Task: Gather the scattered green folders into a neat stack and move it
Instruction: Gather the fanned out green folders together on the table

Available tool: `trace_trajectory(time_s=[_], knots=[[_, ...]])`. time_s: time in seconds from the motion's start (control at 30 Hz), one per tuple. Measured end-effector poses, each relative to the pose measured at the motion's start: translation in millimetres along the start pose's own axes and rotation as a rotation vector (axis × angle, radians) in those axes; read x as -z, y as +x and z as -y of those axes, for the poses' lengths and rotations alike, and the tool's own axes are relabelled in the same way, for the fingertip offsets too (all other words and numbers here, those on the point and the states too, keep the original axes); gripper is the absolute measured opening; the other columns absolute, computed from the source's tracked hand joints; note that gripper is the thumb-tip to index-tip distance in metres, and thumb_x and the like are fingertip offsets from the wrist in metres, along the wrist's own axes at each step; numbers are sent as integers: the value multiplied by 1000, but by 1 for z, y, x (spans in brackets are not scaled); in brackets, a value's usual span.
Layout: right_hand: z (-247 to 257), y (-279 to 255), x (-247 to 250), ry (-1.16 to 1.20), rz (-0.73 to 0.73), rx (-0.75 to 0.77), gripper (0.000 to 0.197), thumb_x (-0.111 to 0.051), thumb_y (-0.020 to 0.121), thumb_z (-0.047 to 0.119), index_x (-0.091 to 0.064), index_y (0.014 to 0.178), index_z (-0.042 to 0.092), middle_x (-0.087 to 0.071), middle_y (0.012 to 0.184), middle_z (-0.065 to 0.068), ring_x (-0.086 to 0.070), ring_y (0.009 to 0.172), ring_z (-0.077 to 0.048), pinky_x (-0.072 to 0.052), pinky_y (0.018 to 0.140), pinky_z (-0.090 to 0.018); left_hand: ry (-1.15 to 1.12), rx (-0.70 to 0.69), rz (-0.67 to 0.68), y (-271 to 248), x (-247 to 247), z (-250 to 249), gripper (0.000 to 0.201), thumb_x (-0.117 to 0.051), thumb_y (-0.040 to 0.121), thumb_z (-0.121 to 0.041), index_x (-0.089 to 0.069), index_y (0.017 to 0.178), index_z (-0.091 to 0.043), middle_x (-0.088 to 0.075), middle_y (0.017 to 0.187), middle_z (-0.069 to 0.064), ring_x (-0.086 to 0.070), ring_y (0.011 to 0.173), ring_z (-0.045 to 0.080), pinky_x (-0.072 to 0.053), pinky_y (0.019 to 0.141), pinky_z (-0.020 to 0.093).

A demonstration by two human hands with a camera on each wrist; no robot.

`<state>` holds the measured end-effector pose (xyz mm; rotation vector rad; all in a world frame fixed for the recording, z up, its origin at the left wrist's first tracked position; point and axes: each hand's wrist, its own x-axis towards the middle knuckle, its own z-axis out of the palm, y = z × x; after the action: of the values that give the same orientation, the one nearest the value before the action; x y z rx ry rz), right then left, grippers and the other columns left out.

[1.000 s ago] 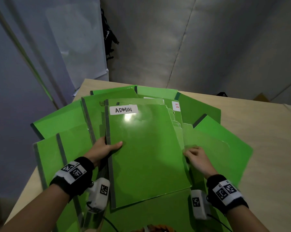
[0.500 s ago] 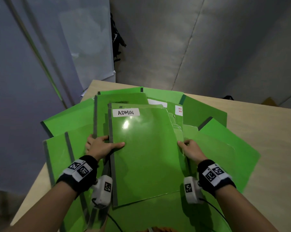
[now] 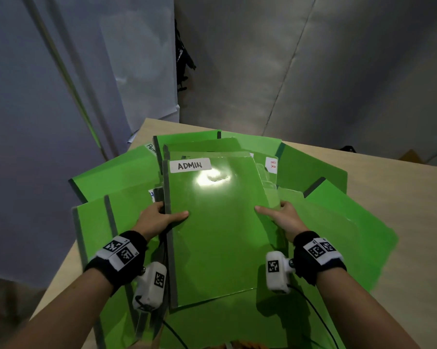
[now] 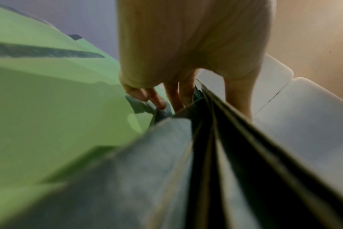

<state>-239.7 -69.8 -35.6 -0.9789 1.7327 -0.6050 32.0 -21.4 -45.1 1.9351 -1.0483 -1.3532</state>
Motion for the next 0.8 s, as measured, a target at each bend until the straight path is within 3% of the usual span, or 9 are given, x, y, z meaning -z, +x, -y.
trace_trajectory(time_s=[0.13,0.3,0.4,0.47,0.53,0.6,0.67,0.73,0.8], knots=[[-6,-4,1,6,-2,25,102,-77,71,26,-12,148,12,-23,154,-18,-28,140,-35,-27,112,-47,-30,10,50,1,0,4,81,-74,73,-32,-38,139,-2,-49,140,16,-52,122,31,-42,104,38],[-20,-20,9,-23,87,-16,100,-68,76,39,-7,150,8,-15,157,-18,-23,143,-34,-22,114,-48,-75,-4,37,7,6,1,127,-83,50,-41,-7,149,-18,-36,147,26,-45,128,42,-35,108,54],[-22,-32,15,-45,132,-57,104,-63,75,50,-5,149,7,-12,158,-17,-19,144,-32,-19,115,-47,-88,-12,138,16,7,1,144,-82,25,-66,-25,145,-10,-44,144,18,-48,128,34,-35,110,50],[-26,-37,19,-87,147,-72,98,-56,81,51,-4,149,3,-11,158,-17,-17,145,-31,-18,115,-45,-91,-34,208,15,6,1,133,-79,19,-70,-44,133,-10,-57,130,11,-55,117,26,-37,109,45],[-28,-40,19,-167,166,-81,93,-51,84,52,-8,148,1,-12,158,-18,-17,145,-31,-19,115,-44,-145,-57,266,9,5,-2,116,-83,17,-64,-53,118,-16,-63,113,3,-61,103,17,-45,99,37],[-28,-43,18,-239,166,-96,87,-48,85,54,-14,148,2,-18,157,-18,-22,144,-31,-22,114,-44,-299,-34,304,5,2,-3,91,-89,38,-40,-51,117,-16,-64,107,2,-62,97,14,-50,91,34],[-27,-40,20,-321,127,-39,78,-45,87,53,-25,145,5,-31,152,-18,-33,139,-31,-29,111,-45,-404,-21,281,3,-1,-1,63,-72,72,-10,-45,129,-8,-65,108,6,-63,96,17,-50,89,35],[-33,-29,34,-373,-6,54,70,-46,85,54,-41,138,8,-49,140,-18,-50,125,-34,-41,103,-46,-418,-24,223,2,-1,1,54,-59,82,1,-43,133,-4,-65,107,8,-64,94,19,-54,79,30],[-51,-13,61,-450,-239,-33,81,-49,74,66,-46,133,10,-53,132,-21,-53,118,-40,-44,100,-53,-445,-20,178,0,0,7,54,-57,83,3,-41,134,-4,-65,113,12,-64,92,20,-58,73,29]])
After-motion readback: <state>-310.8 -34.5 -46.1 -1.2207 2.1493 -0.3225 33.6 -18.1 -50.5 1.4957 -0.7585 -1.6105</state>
